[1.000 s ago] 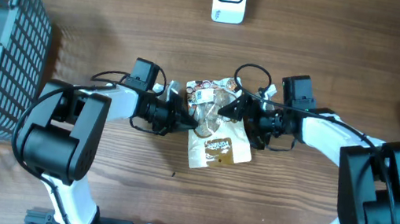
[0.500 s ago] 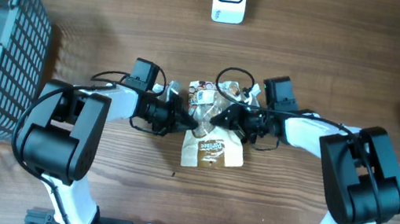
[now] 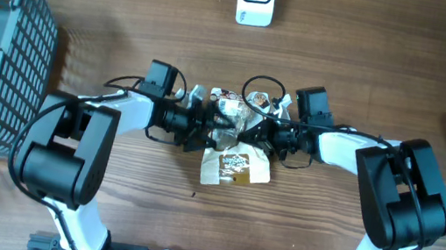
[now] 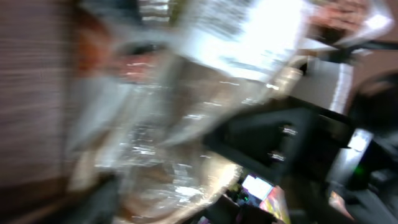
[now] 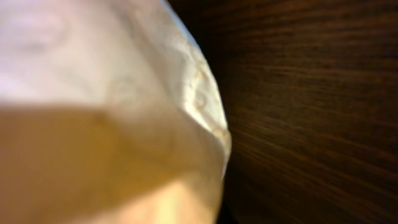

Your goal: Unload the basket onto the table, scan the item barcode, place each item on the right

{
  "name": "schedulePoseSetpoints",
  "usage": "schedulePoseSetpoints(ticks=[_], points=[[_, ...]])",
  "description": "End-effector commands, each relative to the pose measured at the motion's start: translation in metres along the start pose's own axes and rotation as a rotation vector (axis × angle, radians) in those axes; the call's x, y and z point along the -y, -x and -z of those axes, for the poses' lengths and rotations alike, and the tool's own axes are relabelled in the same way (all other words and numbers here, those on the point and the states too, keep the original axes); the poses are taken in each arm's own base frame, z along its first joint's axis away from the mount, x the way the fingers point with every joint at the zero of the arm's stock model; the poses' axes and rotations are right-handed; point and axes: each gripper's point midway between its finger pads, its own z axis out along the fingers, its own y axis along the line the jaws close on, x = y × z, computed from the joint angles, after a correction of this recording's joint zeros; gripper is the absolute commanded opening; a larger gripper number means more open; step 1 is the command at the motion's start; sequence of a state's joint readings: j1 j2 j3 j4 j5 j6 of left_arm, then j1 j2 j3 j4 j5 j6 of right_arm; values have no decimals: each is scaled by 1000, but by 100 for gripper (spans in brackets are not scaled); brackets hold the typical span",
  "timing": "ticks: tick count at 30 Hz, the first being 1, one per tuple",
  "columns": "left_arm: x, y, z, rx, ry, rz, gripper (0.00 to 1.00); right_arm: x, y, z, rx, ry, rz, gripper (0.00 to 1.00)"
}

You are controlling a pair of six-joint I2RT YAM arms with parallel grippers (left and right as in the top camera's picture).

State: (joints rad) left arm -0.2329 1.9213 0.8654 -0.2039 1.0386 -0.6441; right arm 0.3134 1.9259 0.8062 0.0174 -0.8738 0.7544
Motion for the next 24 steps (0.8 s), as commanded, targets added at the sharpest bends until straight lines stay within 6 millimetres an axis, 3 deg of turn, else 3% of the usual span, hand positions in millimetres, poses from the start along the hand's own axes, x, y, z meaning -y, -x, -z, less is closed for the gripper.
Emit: schedulePoseSetpoints(ticks=[1, 7, 12, 19, 24], points=[[-62, 1, -7, 60, 197, 100, 100, -6, 10, 10, 83, -33, 65, 4], [-56, 16, 14, 116, 171, 114, 100, -41, 28, 51, 200, 29, 132, 4], [-19, 37, 57, 230, 154, -29, 100, -33, 41, 76, 278, -8, 117, 5], [7, 45, 116, 428, 391, -130, 100, -48, 41, 83, 247, 68, 132, 5], [8, 43, 124, 449, 429, -179, 100, -85, 36, 89, 193, 219, 200, 5]])
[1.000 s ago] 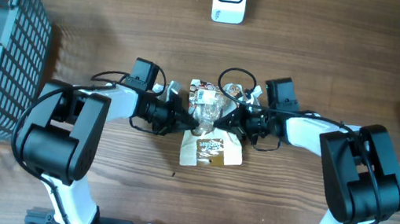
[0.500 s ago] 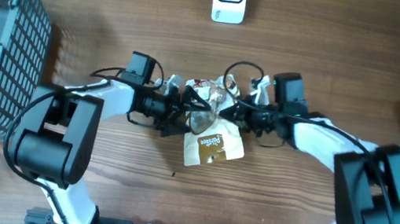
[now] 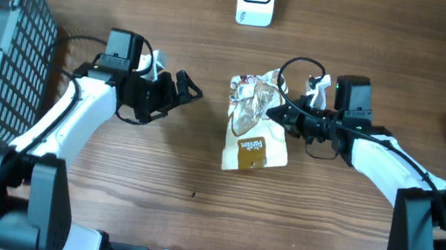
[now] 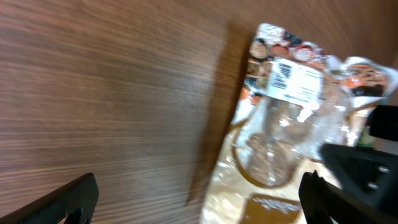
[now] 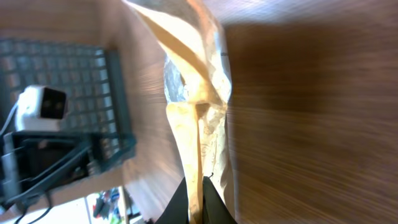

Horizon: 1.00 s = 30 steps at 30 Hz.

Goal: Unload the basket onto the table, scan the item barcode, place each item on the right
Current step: 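Carry the packet with the right gripper up to the scanner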

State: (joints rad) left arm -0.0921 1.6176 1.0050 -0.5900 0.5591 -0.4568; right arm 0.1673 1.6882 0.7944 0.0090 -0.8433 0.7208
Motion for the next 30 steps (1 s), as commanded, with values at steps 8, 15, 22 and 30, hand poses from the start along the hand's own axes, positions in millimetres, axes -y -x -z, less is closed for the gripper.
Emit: schedulePoseSetpoints(ticks=[8, 15, 22, 30], points=[[-28, 10, 6, 69, 173, -46, 100, -108, 16, 28, -37, 416, 204, 4], [-37, 15, 8, 94, 227, -46, 100, -155, 36, 47, 9, 507, 279, 5], [-37, 15, 8, 94, 227, -46, 100, -166, 41, 51, 12, 521, 291, 5], [-37, 15, 8, 94, 227, -46, 100, -169, 98, 51, 280, 340, 412, 5]])
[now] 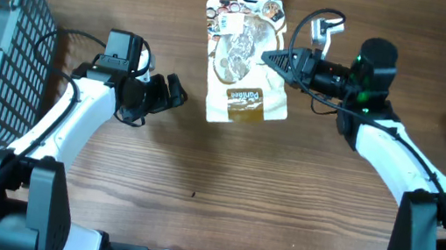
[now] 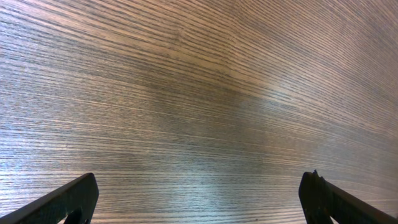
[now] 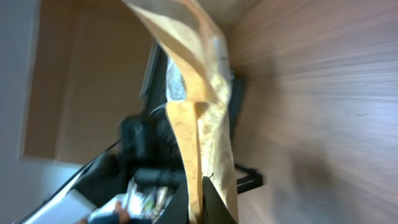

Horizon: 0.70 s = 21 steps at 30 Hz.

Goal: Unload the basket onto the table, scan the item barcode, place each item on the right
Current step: 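Carry the packet with the right gripper up to the scanner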

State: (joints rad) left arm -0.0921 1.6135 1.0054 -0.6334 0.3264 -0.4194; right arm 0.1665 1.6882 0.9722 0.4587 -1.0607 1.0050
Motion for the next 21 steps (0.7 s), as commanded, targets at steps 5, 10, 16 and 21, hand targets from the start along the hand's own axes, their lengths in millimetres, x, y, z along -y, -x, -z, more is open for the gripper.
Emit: schedulePoseSetpoints(ticks=[5, 10, 16, 21], points=[[1, 3, 2, 14, 5, -24, 100, -14, 115, 22, 364, -459, 340, 5], [1, 3, 2, 14, 5, -24, 100, -29, 152, 28, 443, -590, 491, 5], [1, 3, 2, 14, 5, -24, 100, 12, 177, 15, 432, -820, 649, 5], [1, 3, 2, 14, 5, -24, 100, 43, 184, -3, 402, -1037, 799, 5]])
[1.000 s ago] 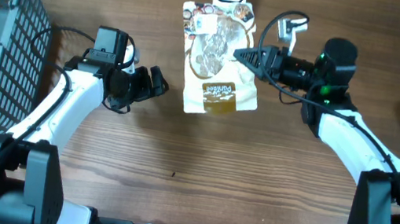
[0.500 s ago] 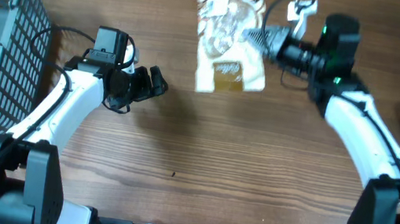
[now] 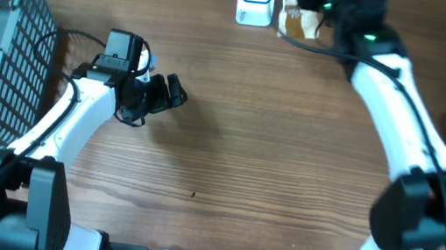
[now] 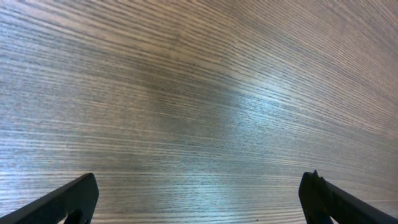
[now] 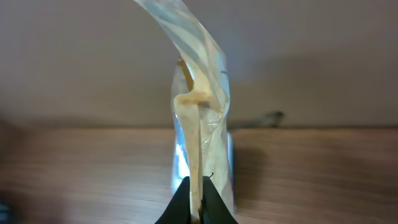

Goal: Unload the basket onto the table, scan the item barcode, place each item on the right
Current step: 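Carry the packet with the right gripper up to the scanner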

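The snack bag (image 3: 295, 19), tan with a clear window, hangs at the table's far edge just right of the white scanner. My right gripper (image 5: 197, 200) is shut on the bag's lower edge. In the right wrist view the bag (image 5: 200, 112) stands edge-on above the fingers, and no barcode shows. My left gripper (image 3: 173, 93) is open at the left-middle of the table, well away from the bag. The left wrist view shows only bare wood between its fingertips (image 4: 74, 199).
A grey mesh basket fills the far left. A green item and a red packet lie at the right edge. The wooden table (image 3: 244, 164) spans the middle.
My right gripper has carried the bag from in front of the scanner to its right side at the far edge, and the bag now shows edge-on. The left arm has not moved.
Both grippers were at the bag in the middle of the table. Then the left gripper stood open off to the left while the right held the bag alone. The bag was then in front of the scanner, and now hangs beside it.
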{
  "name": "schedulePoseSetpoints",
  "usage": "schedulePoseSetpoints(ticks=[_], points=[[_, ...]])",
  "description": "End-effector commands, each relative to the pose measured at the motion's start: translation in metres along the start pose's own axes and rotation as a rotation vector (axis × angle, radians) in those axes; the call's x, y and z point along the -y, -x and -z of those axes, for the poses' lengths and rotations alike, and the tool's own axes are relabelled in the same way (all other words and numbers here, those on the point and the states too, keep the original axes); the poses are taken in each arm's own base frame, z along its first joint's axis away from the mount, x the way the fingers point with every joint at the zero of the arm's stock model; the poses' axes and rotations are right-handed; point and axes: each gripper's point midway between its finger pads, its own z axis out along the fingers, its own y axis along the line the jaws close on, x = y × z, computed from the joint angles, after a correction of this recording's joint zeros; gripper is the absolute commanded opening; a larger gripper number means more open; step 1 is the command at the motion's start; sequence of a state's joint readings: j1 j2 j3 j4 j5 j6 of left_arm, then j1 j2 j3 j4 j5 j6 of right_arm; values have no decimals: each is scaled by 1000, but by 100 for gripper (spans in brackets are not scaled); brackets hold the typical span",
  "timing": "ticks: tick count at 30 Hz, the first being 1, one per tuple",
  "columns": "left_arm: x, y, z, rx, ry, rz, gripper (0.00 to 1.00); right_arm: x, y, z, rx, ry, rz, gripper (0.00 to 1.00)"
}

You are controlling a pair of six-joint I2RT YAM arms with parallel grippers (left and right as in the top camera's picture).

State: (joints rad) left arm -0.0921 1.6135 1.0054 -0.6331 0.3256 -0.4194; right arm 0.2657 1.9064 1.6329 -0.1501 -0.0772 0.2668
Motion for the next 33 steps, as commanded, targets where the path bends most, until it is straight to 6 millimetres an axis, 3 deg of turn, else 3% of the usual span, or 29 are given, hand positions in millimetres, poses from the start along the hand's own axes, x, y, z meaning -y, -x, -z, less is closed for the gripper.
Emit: schedulePoseSetpoints(ticks=[1, 5, 11, 16, 28, 33], points=[[1, 3, 2, 14, 5, -24, 100, 7, -6, -24, 26, -190, 249, 5], [1, 3, 2, 14, 5, -24, 100, -6, -10, -30, 36, -257, 409, 4], [1, 3, 2, 14, 5, -24, 100, 2, -6, -33, 52, -407, 616, 5], [1, 3, 2, 14, 5, -24, 100, 10, -27, -48, -19, -428, 764, 5], [1, 3, 2, 14, 5, -24, 100, -12, -89, -84, -133, -411, 1058, 5], [1, 3, 2, 14, 5, -24, 100, -13, -92, -84, -138, -411, 1063, 4]])
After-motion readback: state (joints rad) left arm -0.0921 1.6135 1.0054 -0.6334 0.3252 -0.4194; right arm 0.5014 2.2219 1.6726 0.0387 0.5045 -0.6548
